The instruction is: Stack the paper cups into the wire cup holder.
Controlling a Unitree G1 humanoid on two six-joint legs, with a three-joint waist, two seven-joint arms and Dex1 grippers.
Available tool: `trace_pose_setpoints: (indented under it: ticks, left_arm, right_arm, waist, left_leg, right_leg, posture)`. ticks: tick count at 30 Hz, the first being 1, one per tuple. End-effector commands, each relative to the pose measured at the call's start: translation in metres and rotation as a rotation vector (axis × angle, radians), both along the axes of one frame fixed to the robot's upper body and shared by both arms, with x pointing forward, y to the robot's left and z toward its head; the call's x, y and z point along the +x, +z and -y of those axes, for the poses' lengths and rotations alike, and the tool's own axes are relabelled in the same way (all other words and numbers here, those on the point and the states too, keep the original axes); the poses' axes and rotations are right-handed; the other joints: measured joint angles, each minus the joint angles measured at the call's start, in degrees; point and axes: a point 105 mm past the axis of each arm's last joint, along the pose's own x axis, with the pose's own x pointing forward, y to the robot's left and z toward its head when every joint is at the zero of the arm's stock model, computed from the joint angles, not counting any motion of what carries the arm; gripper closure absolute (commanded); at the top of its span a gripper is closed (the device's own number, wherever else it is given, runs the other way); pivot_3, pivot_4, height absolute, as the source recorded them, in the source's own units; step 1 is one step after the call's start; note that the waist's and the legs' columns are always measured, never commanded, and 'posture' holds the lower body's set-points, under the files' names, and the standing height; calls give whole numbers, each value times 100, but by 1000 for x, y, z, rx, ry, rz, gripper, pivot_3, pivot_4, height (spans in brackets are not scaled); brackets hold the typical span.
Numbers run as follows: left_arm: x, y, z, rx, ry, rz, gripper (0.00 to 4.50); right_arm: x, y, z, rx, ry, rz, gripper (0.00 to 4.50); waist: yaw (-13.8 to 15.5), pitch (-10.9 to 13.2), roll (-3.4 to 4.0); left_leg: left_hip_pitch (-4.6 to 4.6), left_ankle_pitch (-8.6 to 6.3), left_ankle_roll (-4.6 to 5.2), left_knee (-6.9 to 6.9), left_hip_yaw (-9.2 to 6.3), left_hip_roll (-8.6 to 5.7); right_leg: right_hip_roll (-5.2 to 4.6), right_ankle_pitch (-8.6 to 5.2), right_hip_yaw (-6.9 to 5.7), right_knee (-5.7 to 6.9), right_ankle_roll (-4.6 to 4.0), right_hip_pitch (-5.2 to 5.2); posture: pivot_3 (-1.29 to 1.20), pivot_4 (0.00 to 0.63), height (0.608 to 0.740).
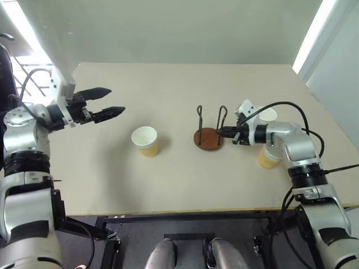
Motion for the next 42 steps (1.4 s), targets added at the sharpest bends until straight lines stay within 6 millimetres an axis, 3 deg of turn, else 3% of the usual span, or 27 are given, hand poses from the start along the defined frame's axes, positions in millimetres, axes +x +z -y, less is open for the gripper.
trace_pose_setpoints:
  ticks: [1,15,42]
  left_arm:
    - [-1,16,0,7,-6,55,0]
    - [1,19,2,10,-10,62,0]
    - [0,31,5,6,-6,117,0]
  right_arm:
    - [-7,18,-7,27,22,60,4468]
    - [-28,8,-28,44,75,28,4468]
    - [-16,1,-30,1,71,57,4468]
  waist:
    - [0,0,0]
    - [-1,0,-1]
    - [1,-1,-1]
  left_leg:
    - [0,2,1,0,0,0]
    - [-7,22,12,8,2,-3]
    - [-41,30,22,76,-1,-10]
  right_leg:
    - [0,1,0,0,1,0]
    - [0,1,1,-4,6,2]
    - [-1,3,6,-4,-7,2]
  posture:
    - [0,150,740]
    - [0,150,740]
    - [0,150,740]
